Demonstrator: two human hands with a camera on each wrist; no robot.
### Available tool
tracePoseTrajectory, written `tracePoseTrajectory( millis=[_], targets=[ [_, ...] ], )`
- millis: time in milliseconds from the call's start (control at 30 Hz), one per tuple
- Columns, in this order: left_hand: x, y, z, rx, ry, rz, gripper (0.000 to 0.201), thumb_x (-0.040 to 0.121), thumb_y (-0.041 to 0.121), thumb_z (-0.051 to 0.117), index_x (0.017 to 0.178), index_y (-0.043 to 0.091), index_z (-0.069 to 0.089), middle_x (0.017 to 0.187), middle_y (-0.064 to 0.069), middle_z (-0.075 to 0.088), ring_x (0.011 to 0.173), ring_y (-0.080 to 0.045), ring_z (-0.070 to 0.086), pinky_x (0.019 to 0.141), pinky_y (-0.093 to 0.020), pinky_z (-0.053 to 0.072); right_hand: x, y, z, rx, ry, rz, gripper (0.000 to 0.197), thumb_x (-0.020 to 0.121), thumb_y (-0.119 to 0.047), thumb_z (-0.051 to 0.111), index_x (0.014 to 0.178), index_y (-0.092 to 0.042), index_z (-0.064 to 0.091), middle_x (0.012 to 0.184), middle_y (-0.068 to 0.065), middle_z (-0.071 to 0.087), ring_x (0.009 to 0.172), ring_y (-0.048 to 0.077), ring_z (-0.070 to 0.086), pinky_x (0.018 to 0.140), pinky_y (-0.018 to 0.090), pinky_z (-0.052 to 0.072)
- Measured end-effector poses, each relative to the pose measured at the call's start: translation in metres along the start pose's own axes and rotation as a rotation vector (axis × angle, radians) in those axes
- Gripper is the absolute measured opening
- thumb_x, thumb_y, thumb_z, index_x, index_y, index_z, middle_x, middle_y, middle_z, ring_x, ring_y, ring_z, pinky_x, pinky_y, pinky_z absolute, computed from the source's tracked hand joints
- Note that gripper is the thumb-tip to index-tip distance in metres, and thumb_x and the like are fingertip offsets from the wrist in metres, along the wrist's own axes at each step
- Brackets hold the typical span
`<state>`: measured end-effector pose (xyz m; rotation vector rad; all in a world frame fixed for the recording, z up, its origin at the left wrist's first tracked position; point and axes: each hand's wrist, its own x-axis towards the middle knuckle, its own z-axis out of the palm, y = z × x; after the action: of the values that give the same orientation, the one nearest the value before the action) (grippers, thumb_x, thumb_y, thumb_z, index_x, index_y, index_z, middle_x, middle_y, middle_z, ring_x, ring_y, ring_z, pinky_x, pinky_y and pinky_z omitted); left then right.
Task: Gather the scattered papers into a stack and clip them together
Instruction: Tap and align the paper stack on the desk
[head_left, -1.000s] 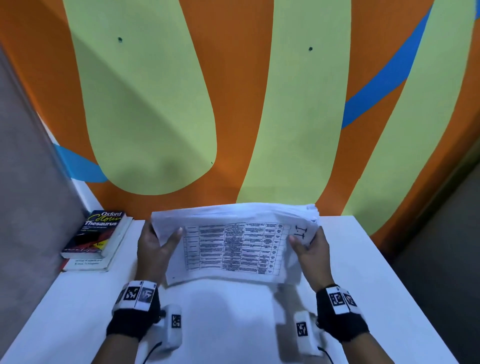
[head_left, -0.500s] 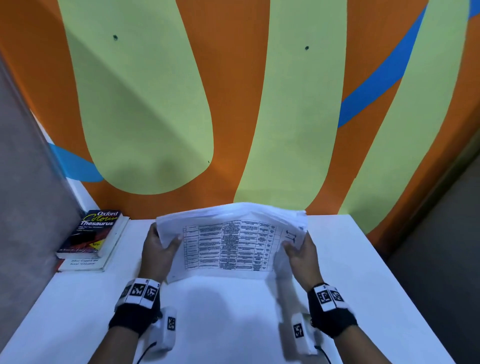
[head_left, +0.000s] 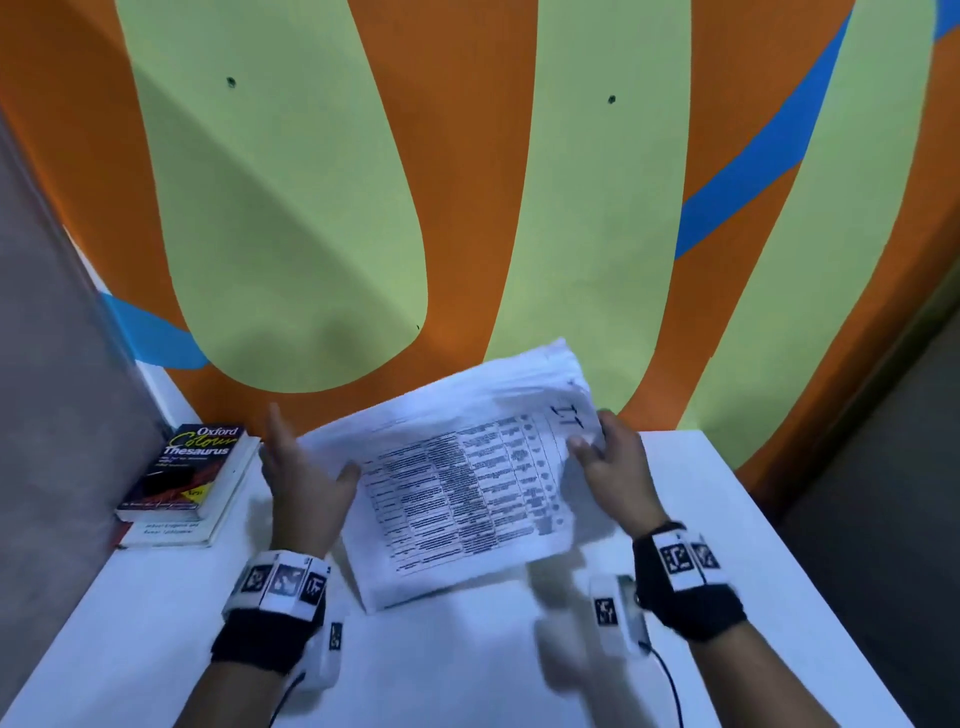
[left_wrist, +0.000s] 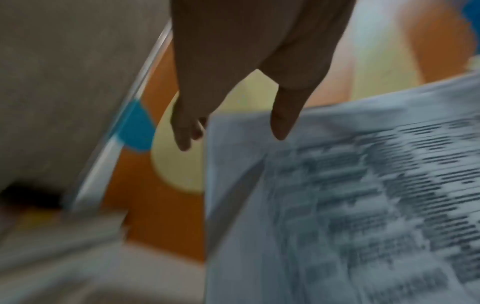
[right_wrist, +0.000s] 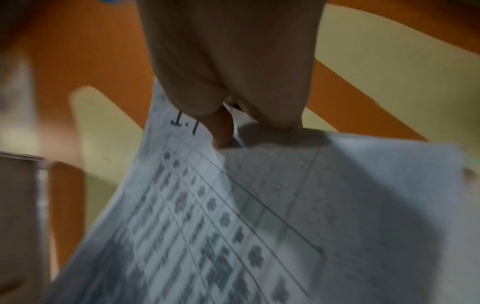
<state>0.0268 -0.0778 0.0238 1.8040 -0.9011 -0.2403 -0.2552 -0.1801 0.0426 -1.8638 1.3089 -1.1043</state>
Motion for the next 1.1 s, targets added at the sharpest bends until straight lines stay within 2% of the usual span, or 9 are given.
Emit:
tracePoseTrajectory(
  millis=[133, 233, 300, 400, 533, 667, 767, 933, 1100],
  targets=[
    [0.002, 0.082, -0.007, 0.032, -0.098, 0.340, 0.121, 0.061, 0.035, 0.084, 0.148, 0.027, 0.001, 0.151, -0.005, 0.025, 0.140, -0.021, 0.022, 0.114, -0.043, 0.023, 0.023, -0.077, -0.015, -0.195, -0.092, -0.234, 0.011, 0.087, -0.008, 0.062, 0.082, -0.013, 0.053, 0.067, -0.002, 0.049, 0.064, 0.015, 0.044, 0.054, 0.019, 0.031],
    [0.016, 0.117, -0.013, -0.164, -0.340, 0.244, 0.088, 0.059, 0.024, 0.087, 0.133, 0.016, 0.039, 0.117, 0.011, 0.059, 0.099, 0.007, 0.057, 0.087, -0.010, 0.042, 0.027, -0.119, -0.014, -0.280, -0.108, -0.370, 0.013, 0.085, -0.008, 0.064, 0.098, -0.009, 0.064, 0.084, 0.006, 0.066, 0.078, 0.024, 0.057, 0.067, 0.029, 0.040],
    [0.025, 0.116, -0.016, -0.263, -0.463, 0.173, 0.048, 0.058, 0.022, 0.088, 0.099, 0.009, 0.066, 0.089, 0.002, 0.075, 0.079, -0.011, 0.068, 0.072, -0.021, 0.056, 0.026, -0.135, -0.012, -0.319, -0.099, -0.453, 0.019, 0.082, -0.010, 0.066, 0.101, -0.013, 0.066, 0.092, 0.008, 0.071, 0.089, 0.030, 0.063, 0.082, 0.040, 0.047],
    [0.025, 0.103, -0.017, -0.366, -0.486, 0.116, 0.045, 0.063, 0.026, 0.084, 0.084, -0.009, 0.066, 0.082, -0.023, 0.072, 0.072, -0.027, 0.064, 0.073, -0.049, 0.056, 0.030, -0.133, -0.017, -0.352, -0.036, -0.466, 0.025, 0.076, -0.027, 0.075, 0.098, -0.025, 0.066, 0.084, -0.002, 0.072, 0.084, 0.023, 0.066, 0.090, 0.046, 0.046],
    [0.018, 0.089, -0.022, -0.477, -0.453, 0.058, 0.016, 0.076, 0.006, 0.071, 0.082, -0.007, 0.064, 0.070, -0.010, 0.072, 0.066, -0.019, 0.068, 0.060, -0.026, 0.056, 0.025, -0.088, -0.027, 0.038, 0.166, -0.170, 0.057, 0.067, -0.027, 0.084, 0.117, -0.028, 0.058, 0.095, -0.007, 0.066, 0.091, 0.003, 0.062, 0.088, 0.029, 0.048],
    [0.015, 0.076, -0.020, -0.513, -0.463, 0.074, 0.022, 0.077, 0.012, 0.073, 0.089, -0.005, 0.066, 0.083, -0.012, 0.074, 0.079, -0.023, 0.071, 0.069, -0.028, 0.057, 0.006, -0.057, -0.003, 0.641, -0.088, 0.080, 0.048, 0.079, -0.010, 0.072, 0.124, -0.011, 0.055, 0.115, 0.007, 0.069, 0.100, 0.018, 0.067, 0.084, 0.037, 0.050],
    [0.013, 0.082, -0.015, -0.527, -0.361, 0.132, 0.029, 0.079, 0.018, 0.072, 0.100, -0.001, 0.067, 0.095, -0.014, 0.073, 0.090, -0.023, 0.070, 0.079, -0.035, 0.056, 0.006, -0.069, 0.003, 0.564, 0.028, -0.017, 0.025, 0.083, -0.002, 0.068, 0.105, -0.013, 0.066, 0.102, 0.007, 0.073, 0.093, 0.019, 0.070, 0.083, 0.038, 0.055],
    [0.009, 0.097, -0.015, -0.450, -0.198, 0.303, 0.017, 0.084, 0.011, 0.065, 0.101, 0.011, 0.063, 0.089, 0.012, 0.067, 0.077, 0.010, 0.064, 0.070, -0.009, 0.049, 0.008, -0.094, 0.001, 0.542, 0.163, -0.187, 0.033, 0.082, 0.002, 0.068, 0.111, -0.011, 0.058, 0.099, -0.007, 0.069, 0.086, -0.003, 0.066, 0.080, 0.016, 0.052],
    [-0.006, 0.070, -0.006, -0.487, -0.264, 0.210, 0.025, 0.069, 0.020, 0.077, 0.091, 0.021, 0.067, 0.085, 0.016, 0.074, 0.081, -0.004, 0.068, 0.075, -0.026, 0.057, -0.009, -0.065, 0.020, 0.462, 0.107, -0.091, 0.052, 0.081, 0.003, 0.069, 0.123, -0.007, 0.041, 0.114, 0.002, 0.060, 0.091, -0.013, 0.060, 0.082, 0.014, 0.052]
  ],
)
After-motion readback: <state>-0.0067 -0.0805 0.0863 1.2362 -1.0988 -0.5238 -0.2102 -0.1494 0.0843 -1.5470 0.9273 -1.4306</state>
